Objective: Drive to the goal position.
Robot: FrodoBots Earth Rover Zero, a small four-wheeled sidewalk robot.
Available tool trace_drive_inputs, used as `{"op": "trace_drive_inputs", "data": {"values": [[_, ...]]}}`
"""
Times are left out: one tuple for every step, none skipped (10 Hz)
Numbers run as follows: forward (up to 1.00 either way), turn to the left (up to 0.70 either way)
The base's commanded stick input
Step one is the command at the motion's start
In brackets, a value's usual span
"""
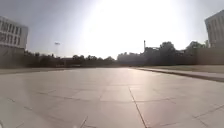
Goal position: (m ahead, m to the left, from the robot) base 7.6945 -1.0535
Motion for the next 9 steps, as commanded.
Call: {"op": "trace_drive_inputs", "data": {"values": [[0.70, 0.35], [0.70, 0.35], [0.70, 0.35], [0.70, 0.35], [0.70, 0.35], [0.70, 0.25], [0.70, 0.03], [0.70, 0.03], [0.70, 0.02]]}}
